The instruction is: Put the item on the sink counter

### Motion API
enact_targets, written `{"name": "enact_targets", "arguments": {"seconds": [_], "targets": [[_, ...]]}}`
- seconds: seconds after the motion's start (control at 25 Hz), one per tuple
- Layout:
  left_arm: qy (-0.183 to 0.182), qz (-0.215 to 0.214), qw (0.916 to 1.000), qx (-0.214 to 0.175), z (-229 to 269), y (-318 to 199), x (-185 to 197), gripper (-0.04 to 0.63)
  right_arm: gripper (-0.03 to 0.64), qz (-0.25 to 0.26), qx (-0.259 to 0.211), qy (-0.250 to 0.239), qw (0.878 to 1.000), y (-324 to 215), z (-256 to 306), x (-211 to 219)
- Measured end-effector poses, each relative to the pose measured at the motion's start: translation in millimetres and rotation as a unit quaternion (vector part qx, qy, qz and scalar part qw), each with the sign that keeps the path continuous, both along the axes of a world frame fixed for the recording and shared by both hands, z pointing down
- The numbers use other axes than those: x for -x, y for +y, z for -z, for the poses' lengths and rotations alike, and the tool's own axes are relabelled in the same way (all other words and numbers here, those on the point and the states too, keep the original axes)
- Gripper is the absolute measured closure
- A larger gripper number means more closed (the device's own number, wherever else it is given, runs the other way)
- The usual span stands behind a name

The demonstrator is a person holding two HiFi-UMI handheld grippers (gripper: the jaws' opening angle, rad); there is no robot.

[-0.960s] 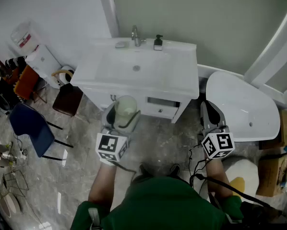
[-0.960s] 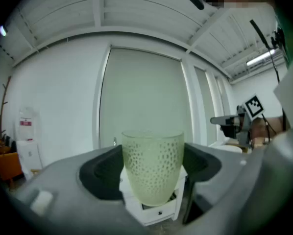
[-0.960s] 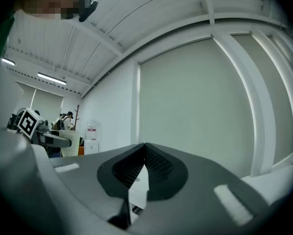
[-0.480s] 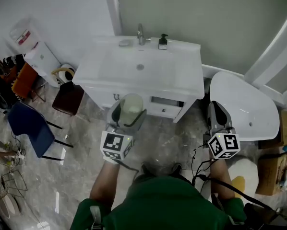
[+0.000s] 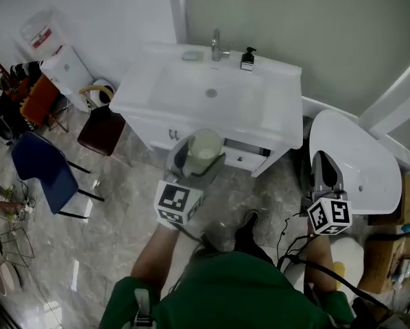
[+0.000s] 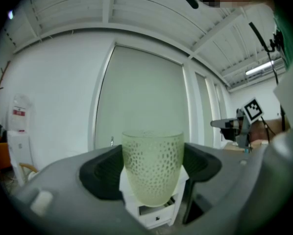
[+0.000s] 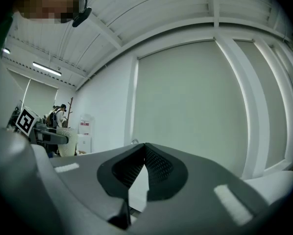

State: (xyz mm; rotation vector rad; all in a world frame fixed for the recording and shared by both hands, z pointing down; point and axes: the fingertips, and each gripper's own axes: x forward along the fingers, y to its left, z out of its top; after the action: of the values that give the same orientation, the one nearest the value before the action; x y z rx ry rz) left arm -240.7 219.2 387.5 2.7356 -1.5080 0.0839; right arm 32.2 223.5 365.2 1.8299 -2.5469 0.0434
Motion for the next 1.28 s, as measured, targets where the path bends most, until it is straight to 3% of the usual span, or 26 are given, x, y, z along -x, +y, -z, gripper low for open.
{"name": "enact_targets", "arguments": {"seconds": [0.28, 0.76, 1.0, 1.28], "targets": [[-0.018, 0.033, 0.9993, -0.004, 9, -46, -27, 0.230, 0.620, 0.041, -0.003, -0.025, 0.999, -70, 1, -19], [-0.016, 0.075, 0.9971, -0.006, 17, -140, -112, 0.230, 0.620, 0.083, 0.006, -0.048, 0.995, -183, -6, -100], [-0.020, 0.071, 0.9973, 0.001, 15, -171, -140, 0.230, 0.620, 0.086, 0.016, -0.051, 0.995, -215, -14, -124], [-0.022, 0.055, 0.9982, 0.008, 1, -219, -146, 0.230, 0.620, 0.073, 0.025, -0.045, 0.996, -253, -25, -130]]}}
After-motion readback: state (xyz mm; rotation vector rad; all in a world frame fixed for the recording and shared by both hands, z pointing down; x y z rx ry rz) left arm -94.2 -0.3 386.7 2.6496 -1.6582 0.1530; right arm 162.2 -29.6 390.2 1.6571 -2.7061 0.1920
